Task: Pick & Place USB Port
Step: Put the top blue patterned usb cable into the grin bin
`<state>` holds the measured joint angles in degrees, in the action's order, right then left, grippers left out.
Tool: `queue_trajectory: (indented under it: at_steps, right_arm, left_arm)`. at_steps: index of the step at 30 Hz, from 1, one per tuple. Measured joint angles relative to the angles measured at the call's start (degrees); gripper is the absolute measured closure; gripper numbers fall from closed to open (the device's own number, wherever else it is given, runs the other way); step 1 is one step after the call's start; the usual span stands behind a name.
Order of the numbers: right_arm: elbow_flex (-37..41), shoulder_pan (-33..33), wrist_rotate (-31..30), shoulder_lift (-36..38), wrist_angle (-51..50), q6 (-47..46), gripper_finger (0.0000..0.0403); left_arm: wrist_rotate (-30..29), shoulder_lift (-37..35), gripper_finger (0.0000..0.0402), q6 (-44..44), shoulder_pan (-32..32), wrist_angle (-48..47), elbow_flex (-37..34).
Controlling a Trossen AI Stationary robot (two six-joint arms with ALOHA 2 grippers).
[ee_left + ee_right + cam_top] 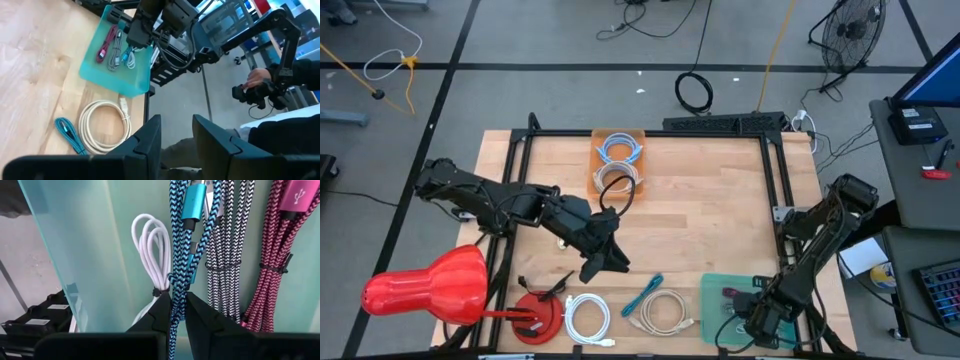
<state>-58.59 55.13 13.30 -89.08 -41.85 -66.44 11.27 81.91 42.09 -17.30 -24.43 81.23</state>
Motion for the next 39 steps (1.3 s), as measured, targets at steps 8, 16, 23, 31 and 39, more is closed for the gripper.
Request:
queue_trajectory:
  at_steps: [8, 16, 23, 31, 39]
  right_arm:
    - [-0.02, 0.11, 0.0, 0.0, 0.04, 0.5, 0.0375]
    - [1.85, 0.11, -1.33, 0.0, 1.8, 0.36, 0.0377]
    - [5.98, 0.48, -0.98, 0.0, 7.35, -2.75, 0.0377]
    - [6.77, 0.52, 0.37, 0.0, 8.71, -3.0, 0.0341]
    - [6.78, 0.52, 0.67, 0.03, 12.39, -6.44, 0.0284]
  left_arm:
    - [-0.79, 0.0, 0.0289, 0.02, -0.04, 0.0, 0.0]
    - [-0.79, 0.0, 0.0289, -0.04, -0.04, -0.02, 0.0]
    - [-0.76, 0.02, 0.0289, -0.02, -0.04, -0.44, 0.0]
    - [-0.72, 0.02, 0.0289, -0.29, -0.04, -1.88, -0.02]
    - [-0.74, 0.02, 0.0289, -1.46, -0.04, -2.21, -0.02]
